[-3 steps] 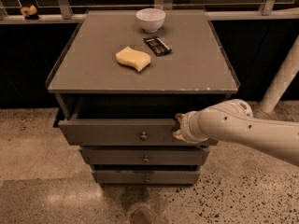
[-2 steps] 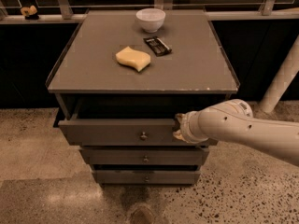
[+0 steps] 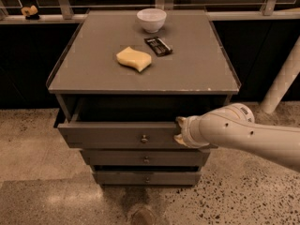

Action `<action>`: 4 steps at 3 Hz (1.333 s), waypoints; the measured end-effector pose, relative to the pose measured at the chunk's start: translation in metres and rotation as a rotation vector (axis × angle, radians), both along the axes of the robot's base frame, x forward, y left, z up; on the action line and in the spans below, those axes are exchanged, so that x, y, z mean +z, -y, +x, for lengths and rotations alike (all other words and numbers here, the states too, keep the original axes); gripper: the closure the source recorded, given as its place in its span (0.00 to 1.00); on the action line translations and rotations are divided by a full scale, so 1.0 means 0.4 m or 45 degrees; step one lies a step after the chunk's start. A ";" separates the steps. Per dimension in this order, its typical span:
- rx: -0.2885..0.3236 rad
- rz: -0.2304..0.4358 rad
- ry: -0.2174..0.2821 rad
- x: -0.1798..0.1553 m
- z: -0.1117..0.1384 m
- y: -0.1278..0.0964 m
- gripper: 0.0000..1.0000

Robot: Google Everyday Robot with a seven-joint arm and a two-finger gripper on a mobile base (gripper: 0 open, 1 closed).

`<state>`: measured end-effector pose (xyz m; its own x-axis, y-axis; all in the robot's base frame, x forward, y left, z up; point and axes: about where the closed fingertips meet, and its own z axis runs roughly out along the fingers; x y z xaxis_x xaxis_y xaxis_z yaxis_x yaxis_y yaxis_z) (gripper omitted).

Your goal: Open top drawer

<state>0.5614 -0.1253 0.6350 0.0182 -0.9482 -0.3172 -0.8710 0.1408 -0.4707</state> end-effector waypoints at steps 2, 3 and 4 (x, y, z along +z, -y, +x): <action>0.001 0.000 0.006 -0.006 -0.026 0.005 1.00; 0.042 0.001 0.011 -0.025 -0.057 -0.005 1.00; 0.052 0.017 0.012 -0.028 -0.075 -0.010 1.00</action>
Offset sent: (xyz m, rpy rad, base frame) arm -0.3768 -0.0250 -0.1380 -0.0172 -0.0900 0.0141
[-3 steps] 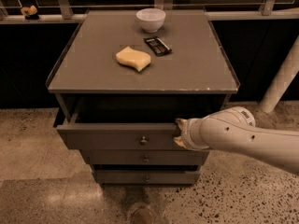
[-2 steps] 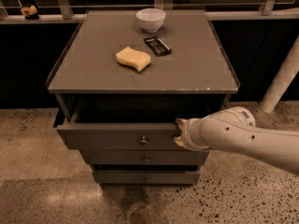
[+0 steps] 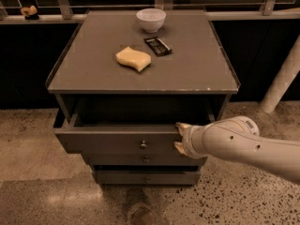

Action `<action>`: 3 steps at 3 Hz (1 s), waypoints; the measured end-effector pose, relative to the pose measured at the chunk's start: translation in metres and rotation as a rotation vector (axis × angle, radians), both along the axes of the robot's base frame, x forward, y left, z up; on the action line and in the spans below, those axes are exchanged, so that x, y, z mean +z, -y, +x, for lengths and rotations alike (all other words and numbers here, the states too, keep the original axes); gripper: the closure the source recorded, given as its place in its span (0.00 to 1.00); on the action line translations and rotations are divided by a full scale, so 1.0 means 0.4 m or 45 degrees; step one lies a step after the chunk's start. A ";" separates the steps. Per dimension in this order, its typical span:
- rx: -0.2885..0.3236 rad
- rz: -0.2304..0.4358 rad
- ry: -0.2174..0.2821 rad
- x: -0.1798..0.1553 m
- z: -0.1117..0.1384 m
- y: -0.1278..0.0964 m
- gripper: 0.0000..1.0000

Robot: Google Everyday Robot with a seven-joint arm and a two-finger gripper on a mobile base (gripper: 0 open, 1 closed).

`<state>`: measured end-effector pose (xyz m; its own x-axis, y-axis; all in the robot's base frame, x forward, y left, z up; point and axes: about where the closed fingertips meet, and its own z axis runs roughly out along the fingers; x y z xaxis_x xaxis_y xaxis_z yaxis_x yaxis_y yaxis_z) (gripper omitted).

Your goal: Open top drawer

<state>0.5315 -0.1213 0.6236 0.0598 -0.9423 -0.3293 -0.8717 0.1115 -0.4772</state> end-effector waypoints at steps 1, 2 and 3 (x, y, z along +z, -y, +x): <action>0.000 0.000 0.000 0.007 0.000 0.000 1.00; 0.005 0.011 0.025 0.026 -0.021 -0.001 1.00; 0.005 0.011 0.025 0.026 -0.021 -0.001 1.00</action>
Offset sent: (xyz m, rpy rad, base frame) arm -0.3117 -0.0369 -0.0775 0.0876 -0.1136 -0.0202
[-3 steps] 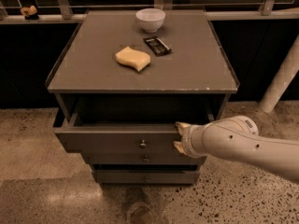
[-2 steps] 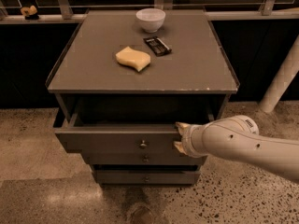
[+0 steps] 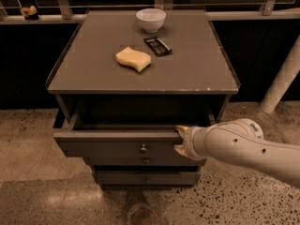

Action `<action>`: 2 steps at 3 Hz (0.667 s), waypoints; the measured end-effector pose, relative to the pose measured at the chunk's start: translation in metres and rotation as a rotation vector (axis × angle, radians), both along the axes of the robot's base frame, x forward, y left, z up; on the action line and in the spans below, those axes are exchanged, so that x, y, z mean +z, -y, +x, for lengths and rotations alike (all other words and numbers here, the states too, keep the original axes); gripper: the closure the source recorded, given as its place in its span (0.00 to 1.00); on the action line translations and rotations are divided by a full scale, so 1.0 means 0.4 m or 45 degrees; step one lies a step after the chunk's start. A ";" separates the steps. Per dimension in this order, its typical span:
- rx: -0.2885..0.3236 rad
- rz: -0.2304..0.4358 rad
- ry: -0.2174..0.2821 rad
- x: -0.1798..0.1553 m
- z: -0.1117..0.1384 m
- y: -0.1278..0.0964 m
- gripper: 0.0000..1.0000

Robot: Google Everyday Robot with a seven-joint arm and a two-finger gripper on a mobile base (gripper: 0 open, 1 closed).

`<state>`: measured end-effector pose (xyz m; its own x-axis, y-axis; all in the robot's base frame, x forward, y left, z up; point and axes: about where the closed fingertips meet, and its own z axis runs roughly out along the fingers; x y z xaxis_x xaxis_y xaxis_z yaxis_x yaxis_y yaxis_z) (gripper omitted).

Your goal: Open top drawer

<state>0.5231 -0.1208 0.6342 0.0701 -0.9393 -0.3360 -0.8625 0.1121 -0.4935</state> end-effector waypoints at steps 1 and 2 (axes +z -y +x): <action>0.036 -0.012 0.002 -0.008 -0.015 -0.008 1.00; 0.036 -0.012 0.002 -0.007 -0.017 -0.004 1.00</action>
Offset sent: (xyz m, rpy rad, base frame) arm -0.1188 -0.0123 -0.0349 0.0280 -0.0519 0.2532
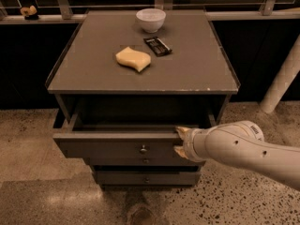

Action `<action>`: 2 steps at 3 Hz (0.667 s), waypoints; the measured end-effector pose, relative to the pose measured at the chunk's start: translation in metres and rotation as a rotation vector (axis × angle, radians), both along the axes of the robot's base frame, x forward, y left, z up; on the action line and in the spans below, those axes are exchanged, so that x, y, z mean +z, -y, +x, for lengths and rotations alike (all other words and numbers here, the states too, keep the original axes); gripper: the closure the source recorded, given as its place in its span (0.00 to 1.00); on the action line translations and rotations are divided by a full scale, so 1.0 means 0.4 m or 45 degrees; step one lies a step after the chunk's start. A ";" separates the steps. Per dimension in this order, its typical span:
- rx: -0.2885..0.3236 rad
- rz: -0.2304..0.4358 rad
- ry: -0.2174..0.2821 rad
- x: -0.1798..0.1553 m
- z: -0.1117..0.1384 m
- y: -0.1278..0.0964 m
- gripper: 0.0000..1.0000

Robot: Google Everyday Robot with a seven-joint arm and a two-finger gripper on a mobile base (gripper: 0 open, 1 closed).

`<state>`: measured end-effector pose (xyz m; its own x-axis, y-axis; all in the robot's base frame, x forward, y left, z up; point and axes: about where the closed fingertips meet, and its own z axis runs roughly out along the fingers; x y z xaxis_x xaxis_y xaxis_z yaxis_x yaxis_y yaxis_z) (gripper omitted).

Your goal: Open top drawer

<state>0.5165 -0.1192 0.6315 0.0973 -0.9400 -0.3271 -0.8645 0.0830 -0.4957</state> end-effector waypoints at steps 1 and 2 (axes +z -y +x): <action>0.005 0.003 0.006 -0.002 -0.011 0.003 1.00; 0.013 0.011 0.032 0.018 -0.029 -0.002 1.00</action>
Offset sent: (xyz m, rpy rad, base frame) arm -0.3277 -0.0893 -0.0796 0.1307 -0.1092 0.0448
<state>0.5048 -0.1184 0.6387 0.1151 -0.9361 -0.3324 -0.8525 0.0788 -0.5168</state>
